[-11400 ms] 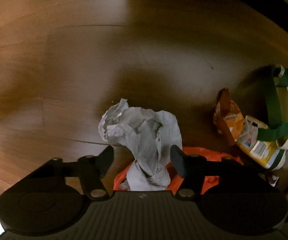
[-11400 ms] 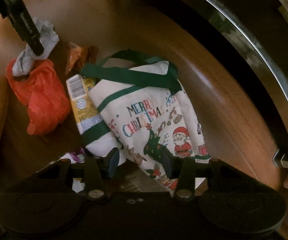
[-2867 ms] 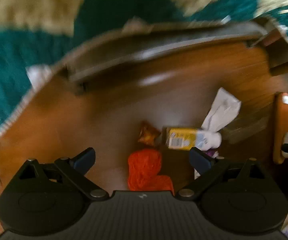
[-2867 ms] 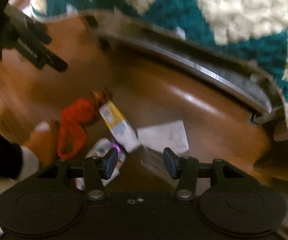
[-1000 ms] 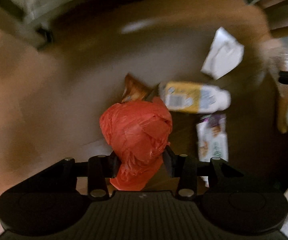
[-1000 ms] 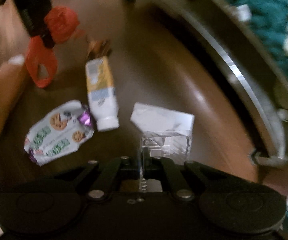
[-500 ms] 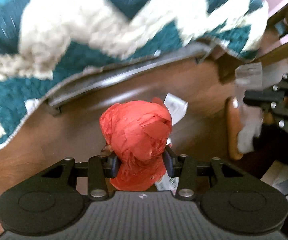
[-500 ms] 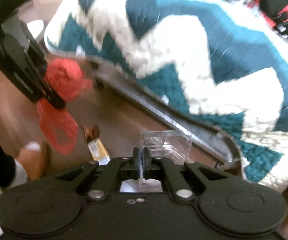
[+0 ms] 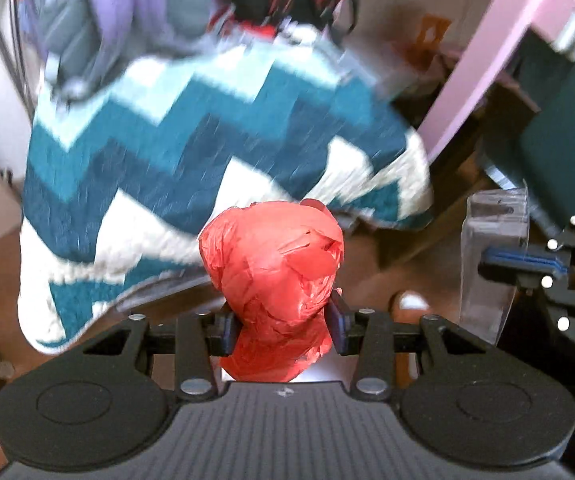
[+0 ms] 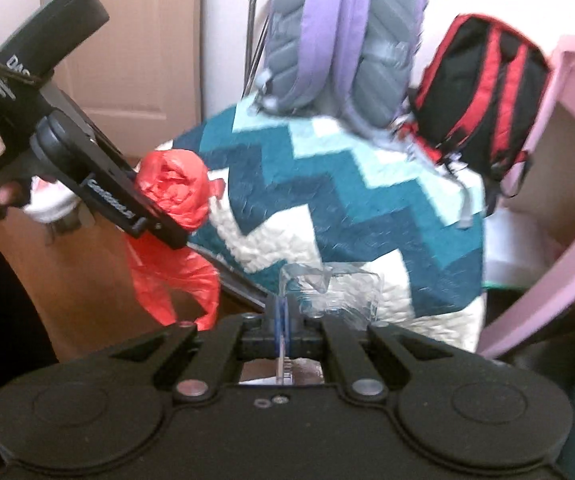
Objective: Collect trash
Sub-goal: 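Carry the red bag in left while right carries the clear tray to the teal bin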
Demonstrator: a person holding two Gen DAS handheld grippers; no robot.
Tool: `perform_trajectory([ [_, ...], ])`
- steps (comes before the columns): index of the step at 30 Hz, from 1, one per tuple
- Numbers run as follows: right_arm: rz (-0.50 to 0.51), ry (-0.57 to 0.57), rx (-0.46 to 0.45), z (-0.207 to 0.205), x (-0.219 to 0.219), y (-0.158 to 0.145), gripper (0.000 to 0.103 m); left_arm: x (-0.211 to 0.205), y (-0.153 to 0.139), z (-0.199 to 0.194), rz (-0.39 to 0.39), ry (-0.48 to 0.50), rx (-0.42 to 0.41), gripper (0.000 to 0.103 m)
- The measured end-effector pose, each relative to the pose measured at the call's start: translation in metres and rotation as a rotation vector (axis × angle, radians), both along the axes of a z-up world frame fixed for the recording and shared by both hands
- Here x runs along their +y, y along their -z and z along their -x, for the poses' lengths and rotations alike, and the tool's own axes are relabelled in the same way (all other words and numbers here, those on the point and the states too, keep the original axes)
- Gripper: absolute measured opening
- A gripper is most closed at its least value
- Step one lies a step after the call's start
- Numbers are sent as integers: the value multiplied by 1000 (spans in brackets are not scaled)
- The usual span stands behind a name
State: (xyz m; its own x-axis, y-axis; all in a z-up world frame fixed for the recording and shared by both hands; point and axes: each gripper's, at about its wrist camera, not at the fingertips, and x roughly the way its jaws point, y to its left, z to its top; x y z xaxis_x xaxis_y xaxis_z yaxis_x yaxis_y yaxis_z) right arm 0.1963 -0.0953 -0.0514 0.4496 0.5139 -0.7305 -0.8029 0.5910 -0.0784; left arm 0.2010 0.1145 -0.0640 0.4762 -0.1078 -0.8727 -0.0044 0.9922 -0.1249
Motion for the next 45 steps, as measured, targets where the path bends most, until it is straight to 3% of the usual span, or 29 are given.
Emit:
perform_trajectory([
  [12,-142,114,-180,20,-103,-139,2,-116,-155,-1,-44,144,-305,42],
  [23,-187,275,-348,8,-191,-237,2,-222,-269,-36,-23,244,-497,43],
  [28,-198,363,-414,-7,-228,-268,2,-272,-313,-56,-26,292,-575,43],
  [37,-188,542,-460,-51,-298,-275,2,-365,-333,-102,-6,399,-601,43],
  [45,-215,623,-354,-86,-341,-225,2,-426,-287,-145,-37,466,-499,43],
])
